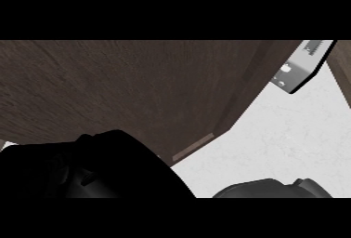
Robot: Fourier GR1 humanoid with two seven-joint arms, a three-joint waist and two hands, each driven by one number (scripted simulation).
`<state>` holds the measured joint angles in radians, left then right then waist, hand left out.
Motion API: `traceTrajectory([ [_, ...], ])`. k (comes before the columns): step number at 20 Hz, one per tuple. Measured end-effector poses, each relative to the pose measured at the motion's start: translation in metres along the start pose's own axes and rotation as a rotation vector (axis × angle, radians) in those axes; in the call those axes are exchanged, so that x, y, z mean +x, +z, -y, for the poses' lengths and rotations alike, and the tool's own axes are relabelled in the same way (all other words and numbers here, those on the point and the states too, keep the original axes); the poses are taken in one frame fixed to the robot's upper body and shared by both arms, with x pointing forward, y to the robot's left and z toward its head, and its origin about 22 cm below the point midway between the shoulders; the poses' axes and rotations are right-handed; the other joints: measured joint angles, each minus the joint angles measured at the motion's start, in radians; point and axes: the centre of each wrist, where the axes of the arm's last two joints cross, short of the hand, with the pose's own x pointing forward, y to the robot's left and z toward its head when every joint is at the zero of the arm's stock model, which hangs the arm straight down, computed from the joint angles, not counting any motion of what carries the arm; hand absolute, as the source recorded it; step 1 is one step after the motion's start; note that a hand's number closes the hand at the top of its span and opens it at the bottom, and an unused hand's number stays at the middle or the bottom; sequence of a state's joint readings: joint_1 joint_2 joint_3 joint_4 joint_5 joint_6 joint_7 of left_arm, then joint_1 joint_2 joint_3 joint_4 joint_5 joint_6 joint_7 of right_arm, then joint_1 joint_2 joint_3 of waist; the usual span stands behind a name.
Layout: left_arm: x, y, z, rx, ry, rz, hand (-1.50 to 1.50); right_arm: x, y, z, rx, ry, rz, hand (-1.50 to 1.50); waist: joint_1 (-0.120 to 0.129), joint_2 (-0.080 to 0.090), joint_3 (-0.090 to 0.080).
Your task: Pick up the wine, place it into the cabinet and close the cabinet
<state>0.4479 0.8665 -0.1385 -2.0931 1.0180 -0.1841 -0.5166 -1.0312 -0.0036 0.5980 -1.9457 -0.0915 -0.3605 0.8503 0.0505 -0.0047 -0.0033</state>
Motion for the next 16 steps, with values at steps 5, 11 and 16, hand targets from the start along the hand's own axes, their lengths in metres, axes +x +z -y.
traceTrajectory([
  [5, 0.017, 0.002, -0.019, -0.018, 0.007, -0.003, 1.50, -0.008, -0.047, 0.001, -0.085, 0.043, -0.012, 1.50, 0.004, 0.005, 0.001],
  [11, 0.028, 0.000, -0.032, -0.033, 0.015, 0.006, 1.50, -0.031, -0.100, 0.023, -0.176, 0.044, -0.062, 1.50, 0.011, 0.013, 0.001],
  [16, 0.038, -0.004, -0.041, -0.029, 0.002, 0.003, 1.50, -0.057, -0.128, 0.048, -0.248, 0.059, -0.088, 1.50, 0.008, 0.010, 0.002],
])
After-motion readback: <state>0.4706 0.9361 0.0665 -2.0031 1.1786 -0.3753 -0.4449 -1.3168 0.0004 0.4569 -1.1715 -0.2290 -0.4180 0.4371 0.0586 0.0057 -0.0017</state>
